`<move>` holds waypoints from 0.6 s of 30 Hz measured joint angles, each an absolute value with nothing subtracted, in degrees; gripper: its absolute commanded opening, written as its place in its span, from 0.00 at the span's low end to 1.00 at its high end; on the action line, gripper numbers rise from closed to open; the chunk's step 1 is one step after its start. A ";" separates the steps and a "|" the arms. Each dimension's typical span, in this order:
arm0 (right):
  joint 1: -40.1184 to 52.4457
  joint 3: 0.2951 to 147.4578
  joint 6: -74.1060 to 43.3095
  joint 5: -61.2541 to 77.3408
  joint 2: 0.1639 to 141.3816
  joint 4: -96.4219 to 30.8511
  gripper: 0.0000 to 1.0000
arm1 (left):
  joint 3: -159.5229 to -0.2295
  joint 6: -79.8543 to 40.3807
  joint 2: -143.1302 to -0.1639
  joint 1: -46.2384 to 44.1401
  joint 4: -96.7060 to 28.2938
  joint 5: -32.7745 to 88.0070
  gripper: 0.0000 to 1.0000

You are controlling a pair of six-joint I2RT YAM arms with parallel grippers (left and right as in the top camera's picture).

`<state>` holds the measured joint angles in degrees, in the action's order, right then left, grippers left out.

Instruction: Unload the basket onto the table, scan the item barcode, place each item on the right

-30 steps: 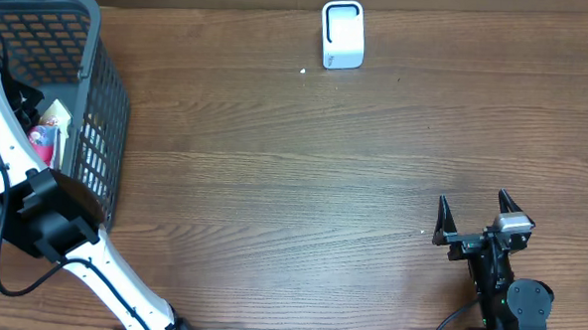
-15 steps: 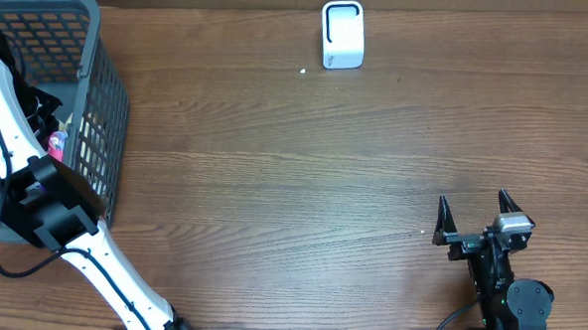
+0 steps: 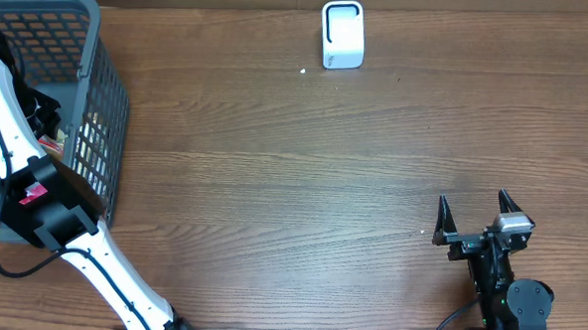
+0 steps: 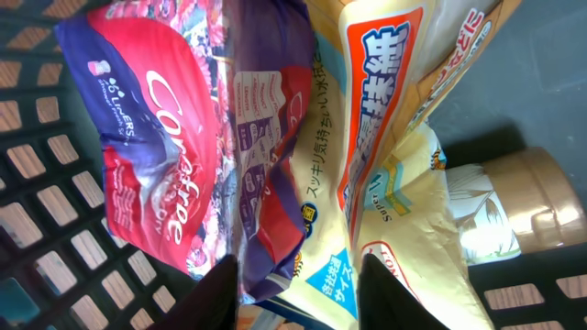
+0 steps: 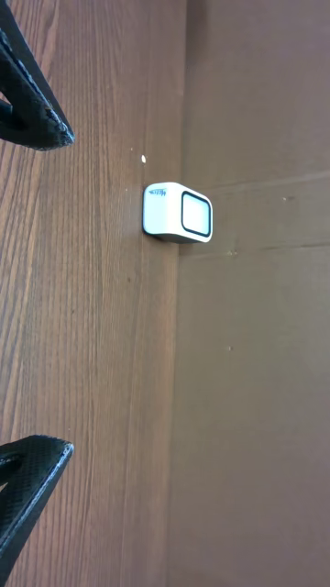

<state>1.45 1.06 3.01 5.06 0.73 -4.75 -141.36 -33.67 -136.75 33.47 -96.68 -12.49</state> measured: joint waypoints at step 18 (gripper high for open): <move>1.48 1.06 3.03 5.06 0.73 -4.75 1.00 | -130.45 -34.92 -136.75 34.11 -91.61 -17.43 0.55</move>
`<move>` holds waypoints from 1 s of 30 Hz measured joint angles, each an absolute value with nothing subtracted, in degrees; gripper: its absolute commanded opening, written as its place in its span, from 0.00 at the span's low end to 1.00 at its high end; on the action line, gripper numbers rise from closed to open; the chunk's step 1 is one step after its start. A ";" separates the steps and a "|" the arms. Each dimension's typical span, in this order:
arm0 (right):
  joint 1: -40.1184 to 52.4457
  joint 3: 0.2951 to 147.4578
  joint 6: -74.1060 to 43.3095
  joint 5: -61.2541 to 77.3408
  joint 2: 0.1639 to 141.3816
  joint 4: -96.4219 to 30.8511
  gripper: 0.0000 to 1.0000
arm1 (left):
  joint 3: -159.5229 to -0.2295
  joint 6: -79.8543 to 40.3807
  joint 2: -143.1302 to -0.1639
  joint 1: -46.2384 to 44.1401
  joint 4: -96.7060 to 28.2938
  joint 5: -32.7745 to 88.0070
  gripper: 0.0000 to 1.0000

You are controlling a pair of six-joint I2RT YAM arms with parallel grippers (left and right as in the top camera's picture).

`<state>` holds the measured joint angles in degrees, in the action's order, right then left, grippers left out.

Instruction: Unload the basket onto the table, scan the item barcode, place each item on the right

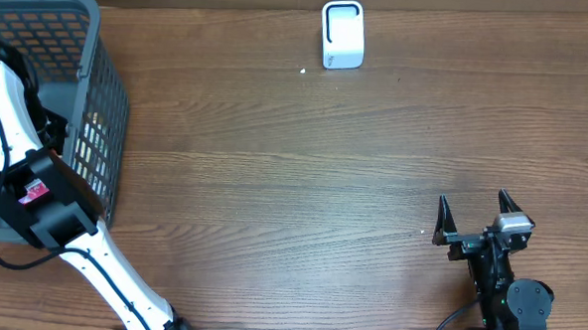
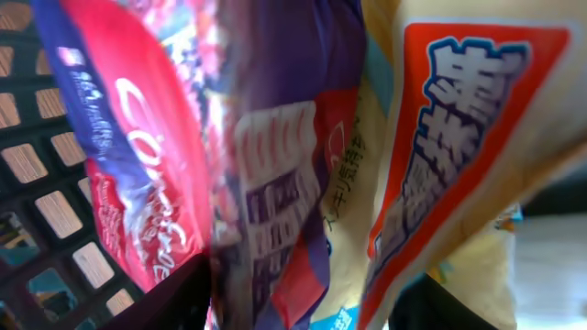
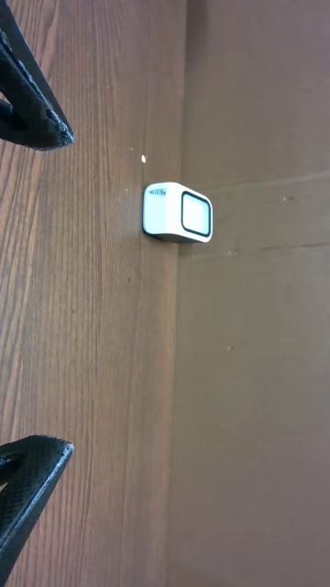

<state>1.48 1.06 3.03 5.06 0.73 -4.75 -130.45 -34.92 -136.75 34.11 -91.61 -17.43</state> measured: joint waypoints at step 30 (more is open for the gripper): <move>1.48 1.06 2.98 5.06 0.73 -4.75 1.00 | -151.57 -30.13 -136.62 34.65 -96.64 -8.32 0.04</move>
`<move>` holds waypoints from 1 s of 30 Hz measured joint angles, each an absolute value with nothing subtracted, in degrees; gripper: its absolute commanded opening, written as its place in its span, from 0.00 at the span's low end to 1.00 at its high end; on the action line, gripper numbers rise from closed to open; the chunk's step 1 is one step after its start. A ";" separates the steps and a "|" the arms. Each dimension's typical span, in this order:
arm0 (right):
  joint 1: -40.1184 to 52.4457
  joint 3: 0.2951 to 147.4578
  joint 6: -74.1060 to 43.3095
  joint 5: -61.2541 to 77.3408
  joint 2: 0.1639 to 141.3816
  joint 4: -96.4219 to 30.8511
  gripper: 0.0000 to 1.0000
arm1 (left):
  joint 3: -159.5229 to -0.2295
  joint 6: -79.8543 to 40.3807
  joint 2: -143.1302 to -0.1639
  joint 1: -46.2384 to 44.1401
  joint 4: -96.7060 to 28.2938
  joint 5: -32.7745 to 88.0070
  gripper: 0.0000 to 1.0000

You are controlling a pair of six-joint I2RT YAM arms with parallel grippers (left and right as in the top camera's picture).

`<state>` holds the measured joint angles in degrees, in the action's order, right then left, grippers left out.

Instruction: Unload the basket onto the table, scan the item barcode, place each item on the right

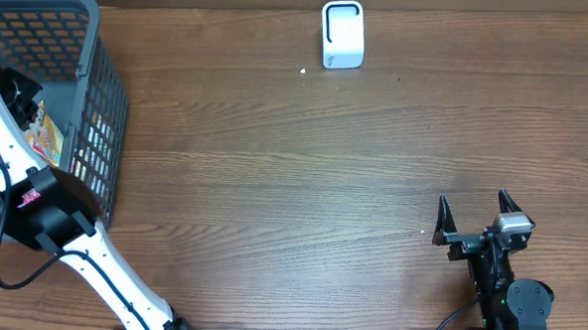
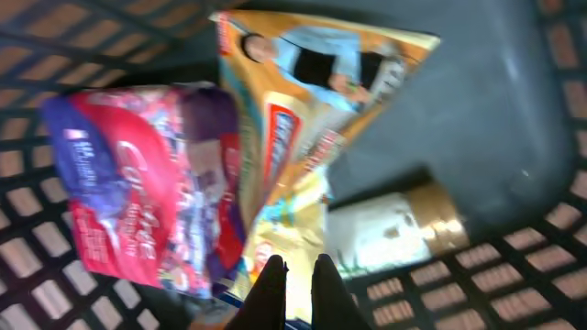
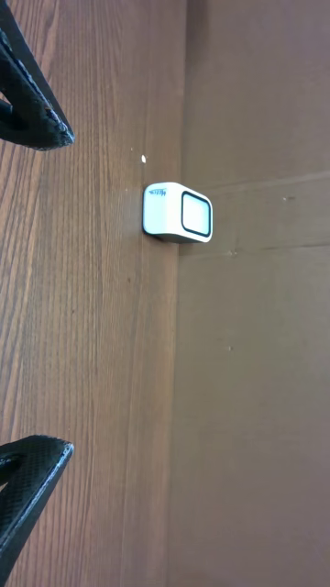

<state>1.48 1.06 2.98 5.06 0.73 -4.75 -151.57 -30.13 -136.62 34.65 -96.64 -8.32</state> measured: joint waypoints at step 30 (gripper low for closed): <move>1.48 1.06 3.01 5.06 0.73 -4.75 1.00 | -131.35 -37.60 -136.53 38.98 -95.64 -18.65 0.59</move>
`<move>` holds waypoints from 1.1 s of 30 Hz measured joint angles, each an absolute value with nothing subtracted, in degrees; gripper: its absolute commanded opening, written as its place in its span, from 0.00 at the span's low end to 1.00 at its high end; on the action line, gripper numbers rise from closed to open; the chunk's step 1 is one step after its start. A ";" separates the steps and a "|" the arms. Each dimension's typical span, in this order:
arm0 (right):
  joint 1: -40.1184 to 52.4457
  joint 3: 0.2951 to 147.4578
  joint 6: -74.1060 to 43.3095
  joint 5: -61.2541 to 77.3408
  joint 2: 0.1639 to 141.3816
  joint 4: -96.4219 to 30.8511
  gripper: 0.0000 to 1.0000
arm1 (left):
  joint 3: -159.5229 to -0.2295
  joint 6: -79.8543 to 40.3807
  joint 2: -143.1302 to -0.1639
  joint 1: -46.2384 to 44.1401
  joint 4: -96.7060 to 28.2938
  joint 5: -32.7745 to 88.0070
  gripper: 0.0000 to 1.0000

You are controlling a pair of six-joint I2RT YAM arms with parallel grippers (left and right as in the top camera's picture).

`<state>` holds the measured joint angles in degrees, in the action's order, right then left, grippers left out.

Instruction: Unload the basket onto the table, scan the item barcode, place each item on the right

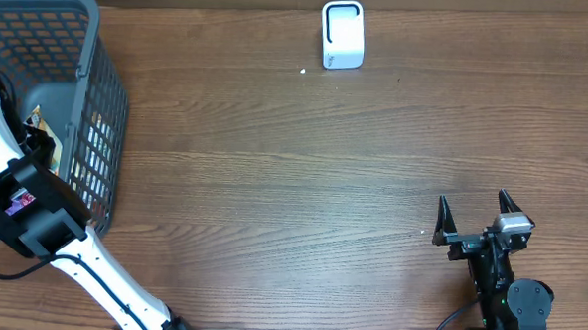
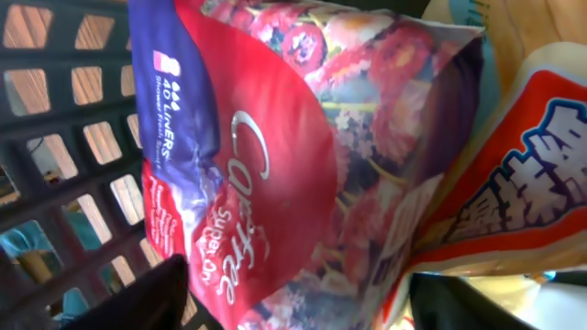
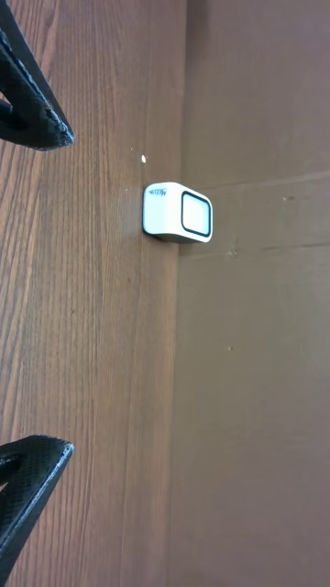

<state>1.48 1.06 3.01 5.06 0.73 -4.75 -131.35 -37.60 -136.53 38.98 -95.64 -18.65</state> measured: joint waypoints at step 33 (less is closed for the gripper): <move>1.48 1.06 3.01 5.08 0.73 -4.75 1.00 | -143.24 -33.19 -131.96 37.06 -96.66 -12.91 0.06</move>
